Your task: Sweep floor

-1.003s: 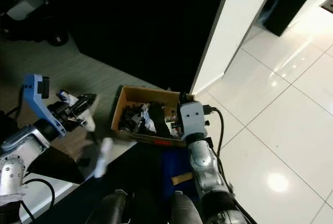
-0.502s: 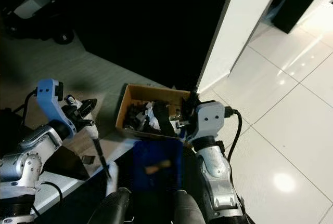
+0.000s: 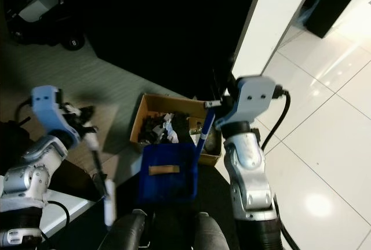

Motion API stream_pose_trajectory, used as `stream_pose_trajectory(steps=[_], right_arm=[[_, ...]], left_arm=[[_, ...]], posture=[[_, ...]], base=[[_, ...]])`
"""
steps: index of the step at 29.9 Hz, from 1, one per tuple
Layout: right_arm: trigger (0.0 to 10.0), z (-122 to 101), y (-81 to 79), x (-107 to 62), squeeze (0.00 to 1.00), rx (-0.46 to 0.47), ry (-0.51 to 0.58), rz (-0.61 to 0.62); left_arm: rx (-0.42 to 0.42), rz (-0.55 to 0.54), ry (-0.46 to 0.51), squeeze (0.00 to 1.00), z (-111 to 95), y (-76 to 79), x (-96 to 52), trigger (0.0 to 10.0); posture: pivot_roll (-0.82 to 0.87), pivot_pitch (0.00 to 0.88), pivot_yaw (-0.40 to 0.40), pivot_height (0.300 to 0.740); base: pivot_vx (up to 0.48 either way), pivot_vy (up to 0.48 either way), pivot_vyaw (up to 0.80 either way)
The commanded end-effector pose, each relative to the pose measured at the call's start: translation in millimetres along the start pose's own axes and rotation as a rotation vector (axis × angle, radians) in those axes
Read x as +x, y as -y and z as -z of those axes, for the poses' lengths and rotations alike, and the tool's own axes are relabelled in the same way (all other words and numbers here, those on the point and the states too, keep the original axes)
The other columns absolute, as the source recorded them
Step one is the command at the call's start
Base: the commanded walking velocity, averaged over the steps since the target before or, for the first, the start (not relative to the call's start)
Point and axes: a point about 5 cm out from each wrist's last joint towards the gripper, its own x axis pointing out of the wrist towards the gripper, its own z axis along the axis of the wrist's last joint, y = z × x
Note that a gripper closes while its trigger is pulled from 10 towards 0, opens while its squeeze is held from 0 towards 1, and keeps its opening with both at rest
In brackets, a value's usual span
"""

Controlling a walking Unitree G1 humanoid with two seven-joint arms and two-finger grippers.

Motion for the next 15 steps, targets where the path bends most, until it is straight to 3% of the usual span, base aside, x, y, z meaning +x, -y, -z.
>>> stream_pose_trajectory(steps=[1, 8, 15], right_arm=[[10.0, -19.7, -1.0, 6.8, 0.00, 0.044, 0.069, -0.002], [10.0, -41.1, 8.3, 27.1, 0.00, 0.041, 0.136, 0.016], [10.0, -63.7, 21.0, 59.3, 0.00, -0.092, 0.271, 0.034]], left_arm=[[-0.056, -0.071, 0.082, 0.00, -14.0, -11.9, -1.2, 10.0], [-0.049, -0.117, 0.093, 0.00, -14.6, -20.9, 0.2, 10.0], [-0.055, -0.087, 0.044, 0.00, 7.8, -3.5, 0.4, 10.0]], posture=[[-0.03, 0.090, 0.050, 0.740], [-0.02, 0.072, 0.037, 0.740], [-0.02, 0.063, 0.038, 0.740]], base=[[0.000, 0.000, 0.00], [0.000, 0.000, 0.00], [0.000, 0.000, 0.00]])
